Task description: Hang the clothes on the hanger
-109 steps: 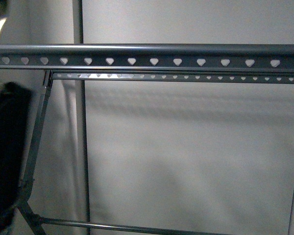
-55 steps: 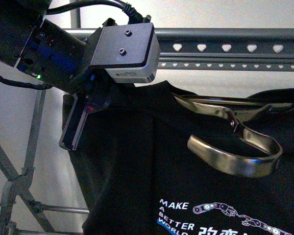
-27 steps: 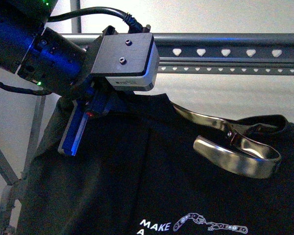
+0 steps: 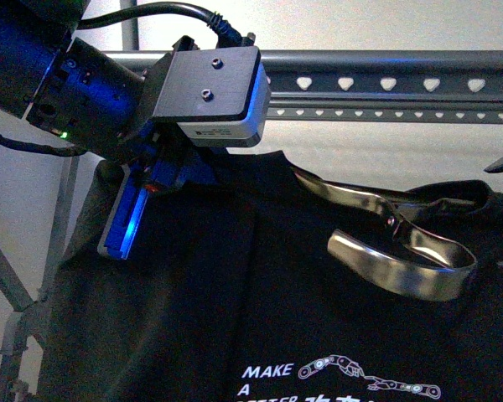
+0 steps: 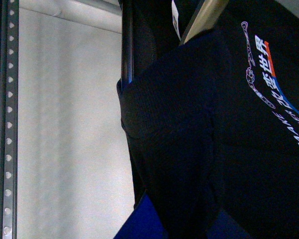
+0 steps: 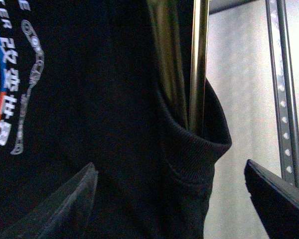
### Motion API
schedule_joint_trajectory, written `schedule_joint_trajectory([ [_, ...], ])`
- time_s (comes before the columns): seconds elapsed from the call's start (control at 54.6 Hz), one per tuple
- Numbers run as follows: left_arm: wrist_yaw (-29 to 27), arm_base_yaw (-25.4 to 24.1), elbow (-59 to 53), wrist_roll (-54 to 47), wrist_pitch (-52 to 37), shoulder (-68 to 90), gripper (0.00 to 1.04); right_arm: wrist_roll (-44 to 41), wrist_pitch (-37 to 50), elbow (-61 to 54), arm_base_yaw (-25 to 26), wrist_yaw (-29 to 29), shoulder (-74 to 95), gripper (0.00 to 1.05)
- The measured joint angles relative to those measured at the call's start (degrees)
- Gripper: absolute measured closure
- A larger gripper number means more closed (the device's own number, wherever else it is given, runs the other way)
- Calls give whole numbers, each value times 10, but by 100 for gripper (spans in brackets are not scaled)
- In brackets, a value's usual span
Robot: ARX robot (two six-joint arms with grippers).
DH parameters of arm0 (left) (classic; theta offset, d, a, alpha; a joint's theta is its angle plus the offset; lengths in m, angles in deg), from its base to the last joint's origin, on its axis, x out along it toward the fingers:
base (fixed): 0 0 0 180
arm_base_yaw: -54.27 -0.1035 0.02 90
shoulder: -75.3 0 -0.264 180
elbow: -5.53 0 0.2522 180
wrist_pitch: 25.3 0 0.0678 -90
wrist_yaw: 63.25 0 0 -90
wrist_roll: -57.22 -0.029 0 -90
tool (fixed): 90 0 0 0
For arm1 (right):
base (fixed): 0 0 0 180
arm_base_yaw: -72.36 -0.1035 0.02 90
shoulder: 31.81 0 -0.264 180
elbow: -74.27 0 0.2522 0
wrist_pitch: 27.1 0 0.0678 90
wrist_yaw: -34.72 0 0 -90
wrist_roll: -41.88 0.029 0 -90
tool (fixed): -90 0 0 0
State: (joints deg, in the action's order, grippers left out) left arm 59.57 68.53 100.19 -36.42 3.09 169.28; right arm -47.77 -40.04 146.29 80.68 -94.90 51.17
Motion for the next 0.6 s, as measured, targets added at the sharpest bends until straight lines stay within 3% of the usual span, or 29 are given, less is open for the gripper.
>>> schedule_joint_trajectory([
  [0.202,1,0,0,0,0,0,101,74,25,51,-22,58,77,49],
  [0.458,3,0,0,3,0,0,100,158,21,46,-14,42,77,89],
  [0.605,3,0,0,3,-1,0,77,172,-12,2,2,10,50,97],
])
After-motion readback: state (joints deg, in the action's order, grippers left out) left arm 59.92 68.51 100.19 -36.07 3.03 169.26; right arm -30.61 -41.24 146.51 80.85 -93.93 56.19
